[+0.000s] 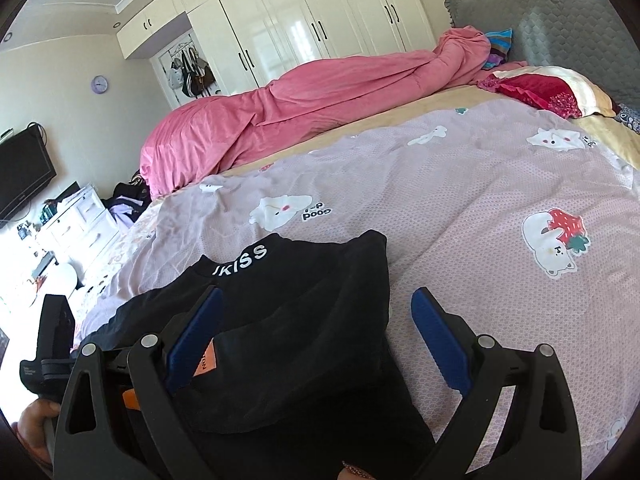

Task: Fold small clothes
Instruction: 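Grasp the orange sock cuff with the left gripper and lift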

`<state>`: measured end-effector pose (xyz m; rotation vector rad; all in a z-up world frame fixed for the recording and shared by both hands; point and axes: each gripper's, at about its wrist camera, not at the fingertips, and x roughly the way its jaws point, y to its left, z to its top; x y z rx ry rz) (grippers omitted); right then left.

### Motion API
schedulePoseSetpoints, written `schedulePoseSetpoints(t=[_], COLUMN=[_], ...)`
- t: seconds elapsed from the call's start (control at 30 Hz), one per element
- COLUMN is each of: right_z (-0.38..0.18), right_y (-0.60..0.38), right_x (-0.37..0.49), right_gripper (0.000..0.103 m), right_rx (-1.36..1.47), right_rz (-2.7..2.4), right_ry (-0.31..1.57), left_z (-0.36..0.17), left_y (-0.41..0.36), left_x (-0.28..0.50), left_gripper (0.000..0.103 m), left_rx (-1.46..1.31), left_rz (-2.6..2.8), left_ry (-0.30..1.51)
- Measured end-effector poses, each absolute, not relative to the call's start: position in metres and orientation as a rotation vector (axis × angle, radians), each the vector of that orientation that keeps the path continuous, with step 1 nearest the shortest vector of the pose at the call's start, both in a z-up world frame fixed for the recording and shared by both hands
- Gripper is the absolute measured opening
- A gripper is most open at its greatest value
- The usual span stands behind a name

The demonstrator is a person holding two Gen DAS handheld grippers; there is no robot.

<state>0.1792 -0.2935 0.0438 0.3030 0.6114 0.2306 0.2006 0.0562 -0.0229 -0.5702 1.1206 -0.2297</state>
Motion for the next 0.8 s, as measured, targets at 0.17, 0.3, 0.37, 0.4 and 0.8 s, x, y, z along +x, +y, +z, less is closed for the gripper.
schedulePoseSetpoints(t=[0.17,0.3,0.37,0.4,0.8], right_z=[0.043,0.046,0.047,0.047,0.039], right_y=[-0.3,-0.31,-0.314,-0.317,-0.321], right_x=[0.18,0.179,0.179,0.179,0.183], right_gripper=[0.094,0.094,0.094,0.094,0.094], right_rx=[0.319,0.334,0.342,0.346,0.339], right_rz=[0.217,0.198,0.191,0.183,0.144], right_ry=[0.613,0.603,0.599,0.596,0.63], left_z=[-0.018,0.004,0.018,0.028,0.052], left_y=[0.054,0.051,0.052,0.054,0.091], left_x=[0.2,0.198,0.197,0.195,0.2], left_gripper=[0.009,0.006,0.006,0.005,0.001], left_rx=[-0.558,-0.514,-0.5,-0.486,-0.442], left_rz=[-0.275,-0.308,-0.314,-0.312,-0.216], left_ry=[1.085,1.007,0.958,0.921,0.826])
